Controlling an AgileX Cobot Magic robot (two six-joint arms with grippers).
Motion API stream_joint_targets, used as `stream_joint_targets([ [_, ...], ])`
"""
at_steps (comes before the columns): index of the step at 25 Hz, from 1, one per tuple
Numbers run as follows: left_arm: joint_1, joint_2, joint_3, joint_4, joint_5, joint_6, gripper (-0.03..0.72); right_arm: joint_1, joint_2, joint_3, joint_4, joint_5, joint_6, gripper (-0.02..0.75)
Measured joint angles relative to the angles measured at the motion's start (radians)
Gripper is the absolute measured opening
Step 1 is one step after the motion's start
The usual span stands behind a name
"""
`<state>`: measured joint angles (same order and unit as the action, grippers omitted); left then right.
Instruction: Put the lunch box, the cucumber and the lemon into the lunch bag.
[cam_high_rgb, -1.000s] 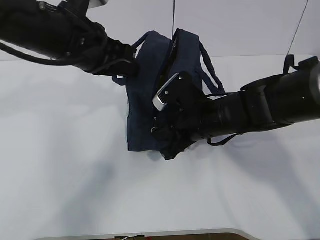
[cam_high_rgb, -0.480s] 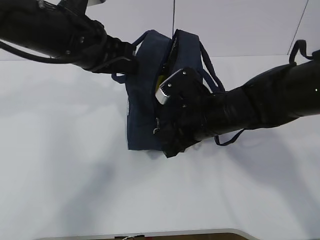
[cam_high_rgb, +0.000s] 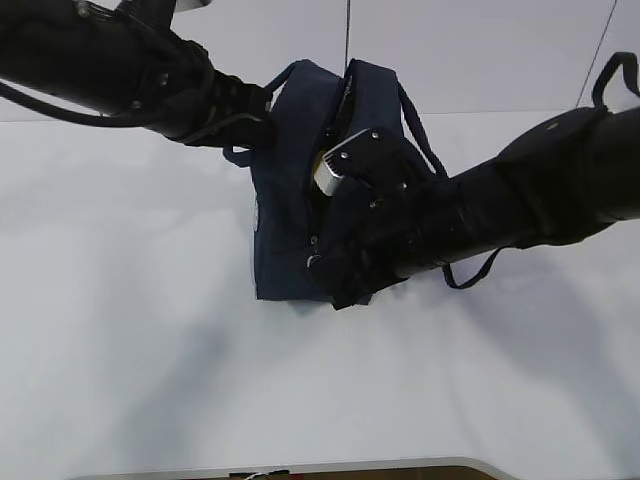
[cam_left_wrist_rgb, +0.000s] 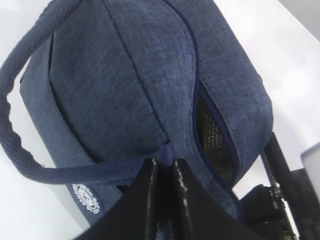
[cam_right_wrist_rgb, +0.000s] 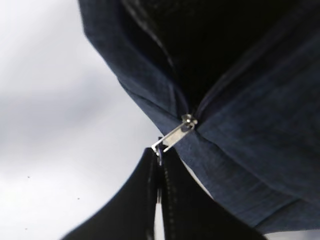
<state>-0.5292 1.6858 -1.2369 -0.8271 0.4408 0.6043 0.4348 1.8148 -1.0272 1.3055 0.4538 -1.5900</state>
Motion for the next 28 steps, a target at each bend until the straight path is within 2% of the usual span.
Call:
stream_joint_targets([
  [12, 0.0, 0.0, 0.0, 0.0, 0.0, 0.0, 0.005, 0.0, -0.037, 0.0, -0.173, 0.036, 0.249, 0.005],
  [28, 0.0, 0.0, 0.0, 0.0, -0.001, 0.0, 0.005, 0.0, -0.063, 0.0, -0.187, 0.04, 0.356, 0.005],
])
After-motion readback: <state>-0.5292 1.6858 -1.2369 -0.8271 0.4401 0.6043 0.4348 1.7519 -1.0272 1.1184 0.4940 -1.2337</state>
